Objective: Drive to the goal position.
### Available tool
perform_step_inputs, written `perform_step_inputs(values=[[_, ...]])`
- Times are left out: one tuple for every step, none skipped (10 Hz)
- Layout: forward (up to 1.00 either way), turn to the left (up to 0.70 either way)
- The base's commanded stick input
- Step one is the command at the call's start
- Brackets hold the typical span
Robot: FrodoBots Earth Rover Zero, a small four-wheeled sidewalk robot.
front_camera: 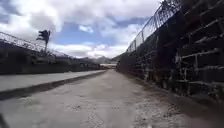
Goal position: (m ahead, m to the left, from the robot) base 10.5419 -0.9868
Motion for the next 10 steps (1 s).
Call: perform_step_inputs(values=[[1.00, 0.00], [1.00, 0.00], [1.00, 0.00], [1.00, 0.00], [1.00, 0.00], [1.00, 0.00], [1.00, 0.00], [1.00, 0.00], [1.00, 0.00], [1.00, 0.00]])
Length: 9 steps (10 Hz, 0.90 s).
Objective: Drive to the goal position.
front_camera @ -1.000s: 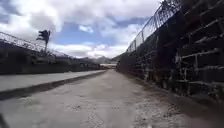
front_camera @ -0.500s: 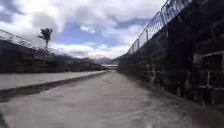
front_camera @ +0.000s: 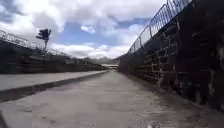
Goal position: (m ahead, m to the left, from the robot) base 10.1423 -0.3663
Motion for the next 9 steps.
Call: perform_step_inputs(values=[[1.00, 0.00], [1.00, 0.00], [1.00, 0.00], [1.00, 0.00], [1.00, 0.00], [1.00, 0.00], [1.00, 0.00], [1.00, 0.00], [1.00, 0.00]])
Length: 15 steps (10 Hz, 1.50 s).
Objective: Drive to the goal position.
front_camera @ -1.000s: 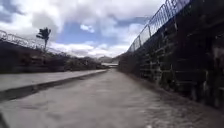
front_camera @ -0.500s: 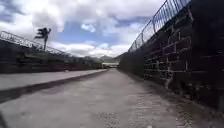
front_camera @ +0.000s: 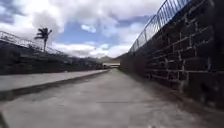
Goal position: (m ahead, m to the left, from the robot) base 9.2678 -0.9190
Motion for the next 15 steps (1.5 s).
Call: perform_step_inputs(values=[[1.00, 0.00], [1.00, 0.00], [1.00, 0.00], [1.00, 0.00], [1.00, 0.00], [1.00, 0.00], [1.00, 0.00], [1.00, 0.00], [1.00, 0.00], [1.00, 0.00], [1.00, 0.00], [1.00, 0.00], [1.00, 0.00], [1.00, 0.00], [1.00, 0.00]])
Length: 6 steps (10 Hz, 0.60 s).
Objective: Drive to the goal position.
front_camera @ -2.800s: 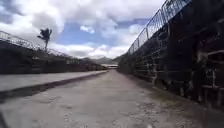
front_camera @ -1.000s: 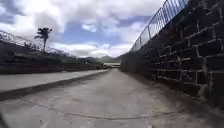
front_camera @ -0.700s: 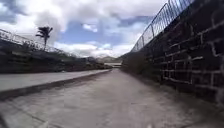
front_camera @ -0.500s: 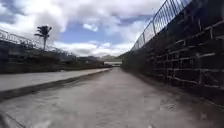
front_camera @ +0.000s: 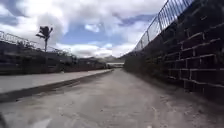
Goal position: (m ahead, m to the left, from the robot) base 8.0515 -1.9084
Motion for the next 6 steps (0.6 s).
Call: perform_step_inputs(values=[[1.00, 0.00], [1.00, 0.00], [1.00, 0.00], [1.00, 0.00], [1.00, 0.00], [1.00, 0.00]])
